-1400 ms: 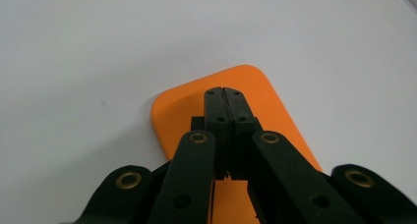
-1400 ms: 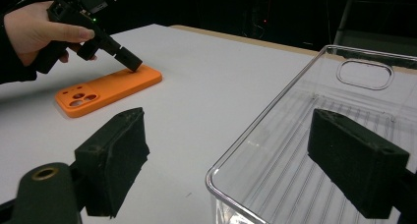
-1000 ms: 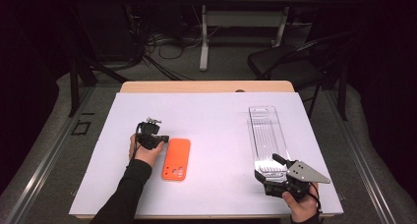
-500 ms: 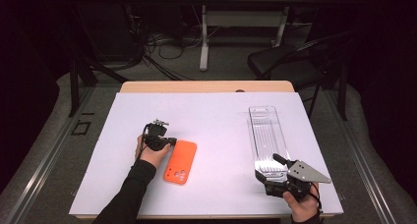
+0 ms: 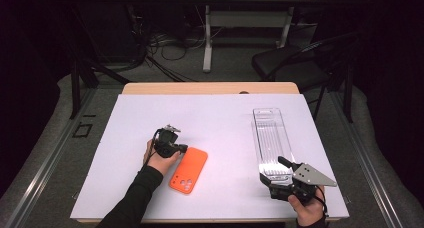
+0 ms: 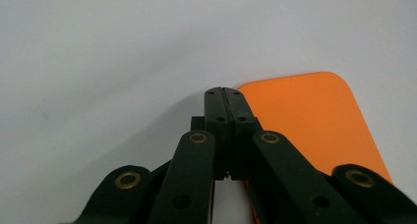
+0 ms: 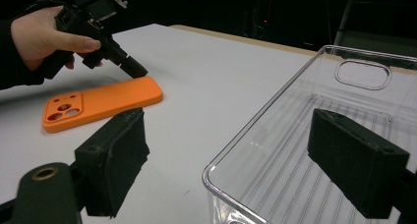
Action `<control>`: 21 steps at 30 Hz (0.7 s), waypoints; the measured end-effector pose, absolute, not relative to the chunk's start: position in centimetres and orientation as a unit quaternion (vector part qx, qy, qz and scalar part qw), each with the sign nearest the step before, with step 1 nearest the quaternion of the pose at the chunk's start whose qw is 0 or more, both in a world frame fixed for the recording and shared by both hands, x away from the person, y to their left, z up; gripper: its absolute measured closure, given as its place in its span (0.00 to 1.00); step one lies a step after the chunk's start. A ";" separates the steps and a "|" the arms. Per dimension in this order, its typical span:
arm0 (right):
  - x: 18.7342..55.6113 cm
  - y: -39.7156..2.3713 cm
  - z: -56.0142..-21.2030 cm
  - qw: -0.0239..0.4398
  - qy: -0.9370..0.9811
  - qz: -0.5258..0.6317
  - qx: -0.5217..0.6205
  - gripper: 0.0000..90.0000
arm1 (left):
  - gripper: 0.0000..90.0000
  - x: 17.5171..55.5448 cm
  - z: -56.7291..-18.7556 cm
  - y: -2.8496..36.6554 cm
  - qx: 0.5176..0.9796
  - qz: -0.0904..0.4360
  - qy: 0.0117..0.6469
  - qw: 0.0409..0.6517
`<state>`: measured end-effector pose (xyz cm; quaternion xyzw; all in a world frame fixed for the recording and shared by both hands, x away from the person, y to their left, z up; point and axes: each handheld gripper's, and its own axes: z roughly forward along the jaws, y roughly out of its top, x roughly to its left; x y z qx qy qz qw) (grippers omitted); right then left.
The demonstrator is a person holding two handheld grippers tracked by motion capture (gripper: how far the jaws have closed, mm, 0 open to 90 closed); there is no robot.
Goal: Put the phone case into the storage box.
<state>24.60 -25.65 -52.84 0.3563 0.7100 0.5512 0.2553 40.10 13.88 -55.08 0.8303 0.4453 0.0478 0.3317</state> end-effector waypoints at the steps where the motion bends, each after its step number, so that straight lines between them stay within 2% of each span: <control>1: 24.6 -25.6 -52.8 0.256 0.710 0.551 0.356 0.16 | 1.00 40.0 -55.0 13.7 0.834 0.046 0.439 0.331; 21: 24.6 -25.7 -52.9 0.254 0.709 0.552 0.357 0.16 | 1.00 38.2 -54.7 10.8 0.861 0.029 0.383 0.332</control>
